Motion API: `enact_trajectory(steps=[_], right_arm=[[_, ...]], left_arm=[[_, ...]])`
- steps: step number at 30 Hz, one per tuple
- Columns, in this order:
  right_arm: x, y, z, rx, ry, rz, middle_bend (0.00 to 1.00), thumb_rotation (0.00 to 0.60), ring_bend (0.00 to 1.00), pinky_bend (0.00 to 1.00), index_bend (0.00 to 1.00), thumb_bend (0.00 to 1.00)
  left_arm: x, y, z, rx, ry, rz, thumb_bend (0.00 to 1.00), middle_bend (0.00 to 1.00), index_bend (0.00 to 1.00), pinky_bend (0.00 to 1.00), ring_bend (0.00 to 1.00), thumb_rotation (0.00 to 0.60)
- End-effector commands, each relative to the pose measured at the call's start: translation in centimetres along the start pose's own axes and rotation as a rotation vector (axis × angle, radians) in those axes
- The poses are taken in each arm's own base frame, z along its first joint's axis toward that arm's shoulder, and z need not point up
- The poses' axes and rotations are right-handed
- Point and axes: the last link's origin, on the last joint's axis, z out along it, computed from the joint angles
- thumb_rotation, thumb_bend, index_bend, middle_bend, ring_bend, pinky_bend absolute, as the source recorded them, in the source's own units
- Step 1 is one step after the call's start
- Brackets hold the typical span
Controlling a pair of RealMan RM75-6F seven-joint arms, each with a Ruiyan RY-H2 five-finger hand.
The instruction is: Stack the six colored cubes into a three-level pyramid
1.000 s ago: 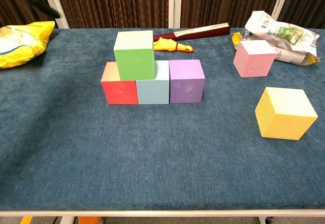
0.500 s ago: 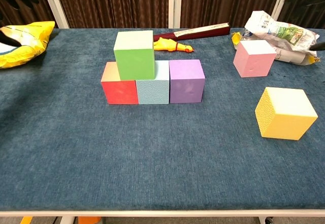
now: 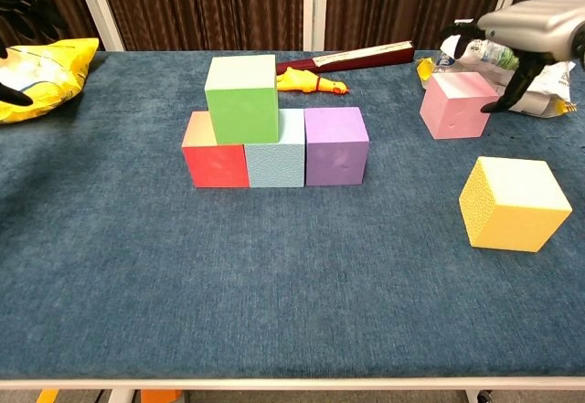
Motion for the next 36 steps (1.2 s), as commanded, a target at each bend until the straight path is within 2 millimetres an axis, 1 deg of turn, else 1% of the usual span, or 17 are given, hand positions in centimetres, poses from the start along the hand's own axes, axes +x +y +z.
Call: enact_trajectory(steps=[1, 10, 13, 17, 21, 27, 30, 32, 36], right_arm=[[-0.6, -0.5, 0.5, -0.007, -0.005, -0.014, 0.19, 0.6, 0.0, 0.01, 0.0, 0.1], [-1.6, -1.4, 1.6, -0.011, -0.003, -0.075, 0.2, 0.6, 0.0, 0.01, 0.0, 0.1], [-1.9, -1.5, 1.7, -0.013, -0.009, -0.056, 0.23, 0.6, 0.0, 0.01, 0.0, 0.1], [-1.9, -1.3, 1.5, -0.013, 0.001, -0.044, 0.3, 0.6, 0.0, 0.01, 0.0, 0.11], [-1.8, -1.0, 1.3, -0.012, 0.008, -0.037, 0.38, 0.6, 0.01, 0.01, 0.0, 0.15], [-0.5, -0.7, 0.8, 0.0, 0.045, -0.006, 0.46, 0.6, 0.09, 0.01, 0.06, 0.25], [-0.1, -0.2, 0.5, -0.002, 0.038, -0.007, 0.48, 0.6, 0.11, 0.01, 0.08, 0.29], [0.5, -0.2, 0.2, 0.006, 0.032, 0.03, 0.49, 0.6, 0.12, 0.01, 0.08, 0.3], [2.8, -0.4, -1.1, 0.044, 0.026, 0.101, 0.5, 0.6, 0.12, 0.01, 0.09, 0.31]], left_arm=[[0.0, -0.3, 0.1, 0.002, -0.001, -0.008, 0.0, 0.2, 0.21, 0.33, 0.17, 0.6], [-0.3, -1.1, -0.2, 0.011, -0.001, -0.031, 0.0, 0.2, 0.21, 0.33, 0.17, 0.6], [-0.3, -1.3, -0.2, 0.014, 0.001, -0.039, 0.0, 0.2, 0.21, 0.33, 0.17, 0.6], [-0.3, -1.5, -0.2, 0.015, 0.004, -0.045, 0.0, 0.19, 0.21, 0.33, 0.17, 0.6], [-0.2, -1.5, -0.1, 0.013, 0.01, -0.051, 0.0, 0.19, 0.21, 0.33, 0.17, 0.6], [-0.2, -1.6, -0.2, 0.017, 0.016, -0.059, 0.0, 0.18, 0.21, 0.33, 0.17, 0.6], [-0.1, -1.8, -0.2, 0.021, 0.019, -0.065, 0.0, 0.17, 0.21, 0.33, 0.17, 0.6], [0.0, -1.9, -0.3, 0.023, 0.022, -0.068, 0.0, 0.17, 0.21, 0.33, 0.17, 0.6], [0.2, -2.2, -0.6, 0.029, 0.028, -0.064, 0.0, 0.17, 0.21, 0.34, 0.17, 0.6]])
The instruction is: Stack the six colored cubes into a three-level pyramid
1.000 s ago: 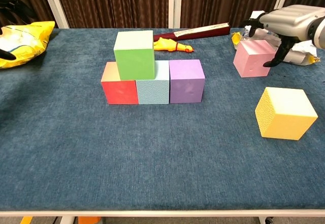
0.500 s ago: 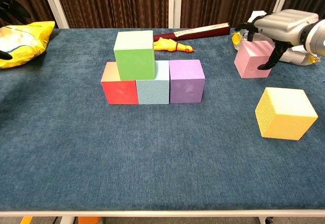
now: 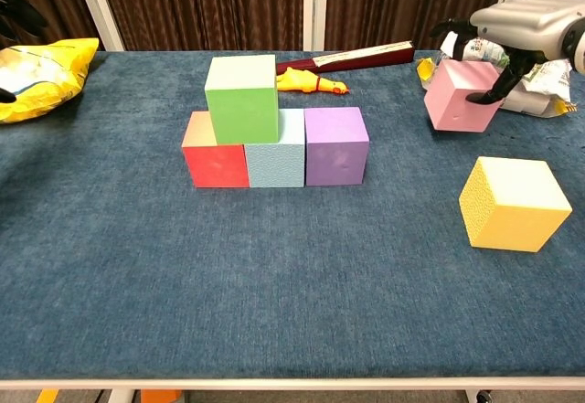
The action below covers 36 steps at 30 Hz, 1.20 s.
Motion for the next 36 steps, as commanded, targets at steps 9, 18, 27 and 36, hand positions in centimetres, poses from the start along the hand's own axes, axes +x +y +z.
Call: enact_trajectory(steps=[9, 18, 27, 36], right_arm=[[8.6, -3.0, -3.7, 0.156, -0.027, 0.16, 0.5, 0.6, 0.13, 0.01, 0.1, 0.31], [9.8, -8.8, -2.6, 0.257, -0.092, 0.167, 0.5, 0.6, 0.13, 0.01, 0.1, 0.3], [9.8, -13.0, -1.0, 0.253, -0.086, 0.108, 0.5, 0.6, 0.13, 0.01, 0.09, 0.29], [9.5, -15.6, -0.7, 0.229, -0.089, 0.038, 0.5, 0.6, 0.13, 0.01, 0.07, 0.28]], left_arm=[[0.5, -0.1, -0.6, 0.001, 0.008, 0.008, 0.0, 0.17, 0.21, 0.34, 0.17, 0.6], [0.5, 0.1, -0.9, -0.005, 0.016, -0.001, 0.0, 0.16, 0.21, 0.34, 0.17, 0.6], [0.4, -0.4, -1.0, 0.002, 0.012, -0.011, 0.0, 0.16, 0.21, 0.34, 0.17, 0.6], [0.4, -0.5, -0.9, -0.007, 0.013, -0.015, 0.0, 0.15, 0.21, 0.34, 0.17, 0.6]])
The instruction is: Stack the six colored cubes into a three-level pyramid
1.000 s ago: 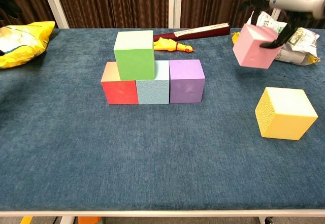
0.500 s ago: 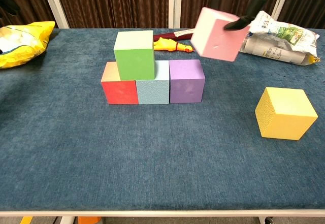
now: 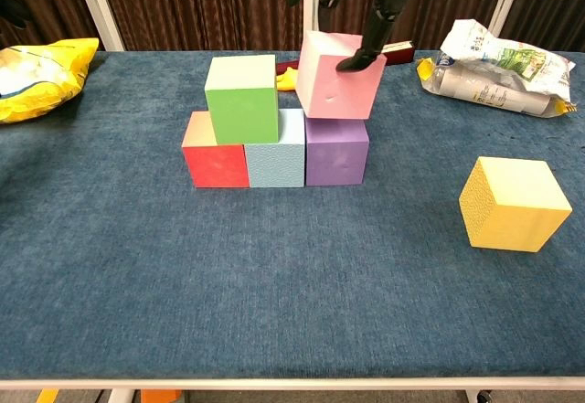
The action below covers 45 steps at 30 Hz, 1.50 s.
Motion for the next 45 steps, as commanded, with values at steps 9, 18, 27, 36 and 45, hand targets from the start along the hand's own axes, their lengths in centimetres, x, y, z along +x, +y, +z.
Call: enact_trajectory(steps=[9, 18, 27, 36, 45], right_arm=[[-0.6, -2.0, 0.3, -0.005, -0.005, -0.019, 0.5, 0.6, 0.12, 0.0, 0.05, 0.25], [-0.9, -2.7, 0.6, -0.016, -0.007, -0.039, 0.49, 0.6, 0.12, 0.0, 0.03, 0.24], [-0.8, -3.1, 0.8, -0.029, -0.002, -0.048, 0.47, 0.6, 0.11, 0.0, 0.0, 0.22], [-1.0, -3.2, 0.8, -0.034, -0.006, -0.04, 0.4, 0.6, 0.07, 0.0, 0.0, 0.19], [-1.1, -3.5, 1.1, -0.042, -0.004, -0.041, 0.35, 0.6, 0.04, 0.0, 0.0, 0.16]], left_arm=[[0.0, -0.2, 0.0, -0.001, 0.0, -0.009, 0.0, 0.15, 0.21, 0.34, 0.17, 0.6], [-0.1, -0.4, -0.1, -0.001, -0.001, -0.015, 0.0, 0.15, 0.21, 0.34, 0.17, 0.6], [-0.1, -0.6, -0.1, 0.0, -0.003, -0.02, 0.0, 0.14, 0.21, 0.34, 0.17, 0.6], [-0.1, -0.7, -0.1, 0.001, 0.0, -0.026, 0.0, 0.14, 0.21, 0.34, 0.17, 0.6], [-0.1, -0.9, -0.1, 0.005, 0.002, -0.03, 0.0, 0.13, 0.21, 0.34, 0.17, 0.6]])
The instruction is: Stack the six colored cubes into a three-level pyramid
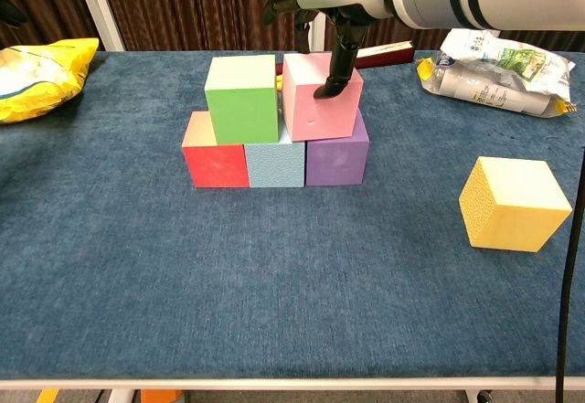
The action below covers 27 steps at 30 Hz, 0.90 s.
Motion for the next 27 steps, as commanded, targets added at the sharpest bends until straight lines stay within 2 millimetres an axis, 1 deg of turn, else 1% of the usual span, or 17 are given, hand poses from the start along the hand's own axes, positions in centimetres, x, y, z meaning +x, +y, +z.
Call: enact_trajectory(steps=[1, 6, 11, 16, 21, 27], right_arm=[[0.04, -0.08, 0.09, -0.002, 0.003, 0.002, 0.35, 0.6, 0.03, 0.0, 0.0, 0.16], [0.02, -0.18, 0.15, -0.005, 0.007, 0.009, 0.32, 0.6, 0.03, 0.0, 0.0, 0.15], [-0.16, -0.31, 0.23, -0.005, 0.002, 0.015, 0.29, 0.6, 0.01, 0.0, 0.0, 0.13], [-0.17, -0.47, 0.36, -0.004, 0.006, 0.022, 0.27, 0.6, 0.01, 0.0, 0.0, 0.13], [-0.11, -0.54, 0.4, -0.002, 0.01, 0.027, 0.23, 0.6, 0.0, 0.0, 0.0, 0.12], [0.28, -0.03, -0.48, 0.01, 0.031, 0.063, 0.18, 0.6, 0.0, 0.0, 0.0, 0.11]], left_arm=[[-0.05, -0.08, 0.01, 0.001, -0.001, -0.001, 0.0, 0.13, 0.21, 0.34, 0.17, 0.6], [-0.07, -0.14, 0.03, 0.0, 0.0, -0.003, 0.0, 0.12, 0.21, 0.34, 0.17, 0.6], [-0.08, -0.17, 0.07, 0.0, 0.0, -0.005, 0.0, 0.12, 0.2, 0.34, 0.17, 0.6], [-0.11, -0.28, 0.05, 0.002, -0.002, -0.006, 0.0, 0.12, 0.2, 0.34, 0.17, 0.6], [-0.13, -0.36, 0.05, 0.004, -0.004, -0.008, 0.0, 0.11, 0.2, 0.34, 0.17, 0.6], [-0.14, -0.43, -0.07, 0.004, -0.001, -0.011, 0.0, 0.11, 0.2, 0.34, 0.17, 0.6]])
